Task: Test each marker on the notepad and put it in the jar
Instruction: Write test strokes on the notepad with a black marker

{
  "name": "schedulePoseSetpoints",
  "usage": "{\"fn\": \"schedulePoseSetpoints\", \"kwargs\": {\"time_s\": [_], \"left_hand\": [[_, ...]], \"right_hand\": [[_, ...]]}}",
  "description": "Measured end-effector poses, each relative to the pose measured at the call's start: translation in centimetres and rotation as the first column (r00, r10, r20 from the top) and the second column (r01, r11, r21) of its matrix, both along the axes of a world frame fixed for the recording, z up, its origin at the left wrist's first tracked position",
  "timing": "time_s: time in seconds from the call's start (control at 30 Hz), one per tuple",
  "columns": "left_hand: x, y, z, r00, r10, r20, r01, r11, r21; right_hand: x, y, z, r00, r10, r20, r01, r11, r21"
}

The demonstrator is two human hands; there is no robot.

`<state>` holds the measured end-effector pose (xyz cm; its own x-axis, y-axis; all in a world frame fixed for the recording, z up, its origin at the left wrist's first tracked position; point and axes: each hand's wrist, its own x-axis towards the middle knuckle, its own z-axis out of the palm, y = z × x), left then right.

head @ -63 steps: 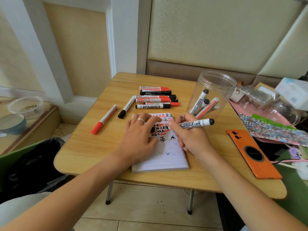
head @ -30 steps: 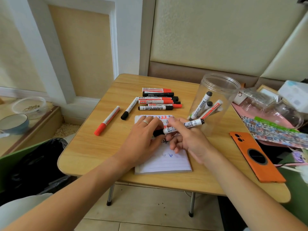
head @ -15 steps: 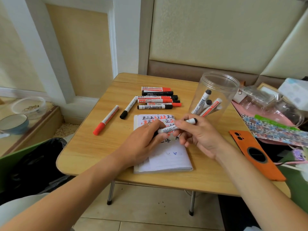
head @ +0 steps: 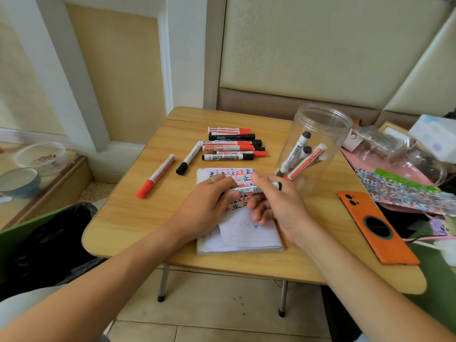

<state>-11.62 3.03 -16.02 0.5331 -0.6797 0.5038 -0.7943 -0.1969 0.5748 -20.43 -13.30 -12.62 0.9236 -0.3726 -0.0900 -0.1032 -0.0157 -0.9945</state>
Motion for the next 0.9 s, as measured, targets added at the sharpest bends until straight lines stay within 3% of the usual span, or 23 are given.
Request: {"fn": "schedulePoseSetpoints", "kwargs": {"time_s": [0.23,0.4,0.63,0.8,0.9], "left_hand": [[-0.3,-0.1,0.2,0.999,0.036,-0.017,-0.036,0.999,-0.022],[-0.3,-0.2,-0.3,0.984,0.172,0.036,-0.176,0.959,0.222],[0.7,-0.4,-0.1,0.993,0.094,0.07,-0.117,0.845,0.522],[1.0,-0.1,0.4,0.996,0.072,-0.043,-0.036,0.829,0.558],[0.8,-0.2,0.6,0.995,0.084,-0.049,-0.042,0.828,0.559]], "right_hand": [[-0.1,-0.4,0.3,0.999,-0.004,0.035,0.004,1.0,-0.001],[-0.1,-0.8,1.2,0.979,-0.025,0.203,0.052,0.991,-0.127],[-0.1,-0.7,3.8,0.916,-0.07,0.395,0.201,0.932,-0.301],[-0.3,-1.6,5.9,0.888,-0.088,0.452,0.317,0.829,-0.46],[-0.5,-2.4,7.6,0.83,-0.128,0.543,0.425,0.775,-0.468]]}}
